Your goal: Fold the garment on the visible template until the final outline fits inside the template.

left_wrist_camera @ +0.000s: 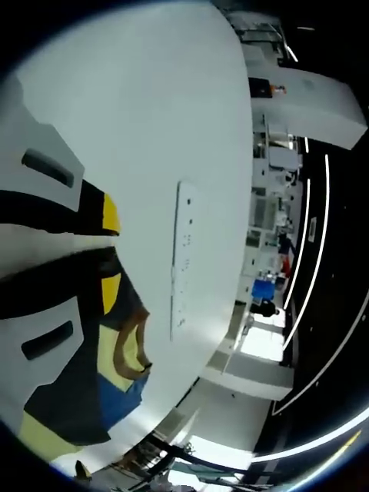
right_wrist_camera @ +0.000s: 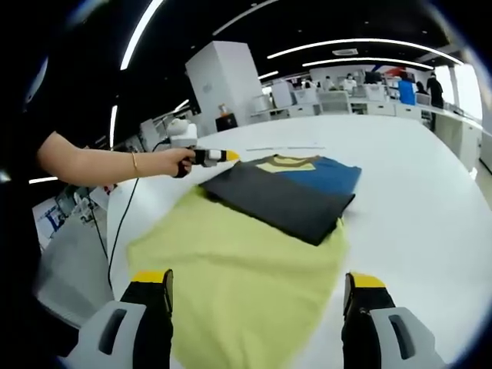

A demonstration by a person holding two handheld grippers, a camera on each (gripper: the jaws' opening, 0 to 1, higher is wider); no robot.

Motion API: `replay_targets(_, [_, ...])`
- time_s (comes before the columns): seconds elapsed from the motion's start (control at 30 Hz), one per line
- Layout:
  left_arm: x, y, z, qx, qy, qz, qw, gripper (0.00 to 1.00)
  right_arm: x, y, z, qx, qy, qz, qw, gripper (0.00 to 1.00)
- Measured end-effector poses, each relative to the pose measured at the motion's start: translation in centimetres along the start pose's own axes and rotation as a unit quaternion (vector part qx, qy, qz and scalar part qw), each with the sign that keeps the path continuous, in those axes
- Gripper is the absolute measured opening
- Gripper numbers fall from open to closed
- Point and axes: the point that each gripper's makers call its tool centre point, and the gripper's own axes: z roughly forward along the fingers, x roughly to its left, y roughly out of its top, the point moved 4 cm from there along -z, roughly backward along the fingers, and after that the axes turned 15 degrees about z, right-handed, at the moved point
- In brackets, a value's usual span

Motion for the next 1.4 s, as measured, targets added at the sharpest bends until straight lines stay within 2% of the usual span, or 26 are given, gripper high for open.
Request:
replay_targets(0.2, [-1.0, 0.6, -1.2, -0.008, -0.031, 0.009, 0.9994, 0.4, 0.6, 0.8, 0.1, -0.004, 0.01, -0.009, 0.9999, 0.96])
replay_targets(0.43, [-2.5, 1.2, -3.6, -0.028, -0.068, 0.037, 0.9966, 0.6, 1.4, 1.4, -0.1, -0.004, 0.025, -0.024, 0.9994, 0.99])
replay_targets(0.47, [-2.6, 1.3, -4.0, -0.034, -0.07, 0.03, 0.9965, 0.63, 1.6, 1.5, -0.2, -0.003, 0.027, -0.027, 0.9993, 0.99])
replay_targets(0.5, [-2.8, 1.8, -4.4, -0.059, -0.074, 0.007, 0.9955, 0.67, 1.6, 1.5, -0.2, -0.003, 0.028, -0.029, 0.9992, 0.99])
replay_targets(0.53, [-2.9, 2.0, -4.7, -0.068, -0.078, -0.002, 0.9946, 0.71, 1.7, 1.5, -0.3, -0.001, 0.03, -0.032, 0.999, 0.99])
replay_targets(0.6, [-3.0, 1.9, -5.5, -0.066, -0.079, 0.008, 0.9947, 0.79, 1.9, 1.6, -0.4, 0.001, 0.033, -0.038, 0.9987, 0.99])
replay_targets(0.87, [-4.8, 1.5, -8.8, -0.079, -0.118, 0.058, 0.9882, 0.96, 2.9, 1.1, -0.9, 0.024, 0.049, -0.064, 0.9965, 0.99])
replay_targets(0.93, [-5.1, 1.2, -9.7, -0.078, -0.127, 0.061, 0.9869, 0.99, 3.1, 1.0, -1.0, 0.03, 0.051, -0.072, 0.9956, 0.99])
replay_targets(1.4, [-6.7, -1.2, -15.8, -0.065, -0.175, 0.1, 0.9773, 0.99, 4.1, 0.5, -2.8, 0.061, 0.072, -0.107, 0.9897, 0.99])
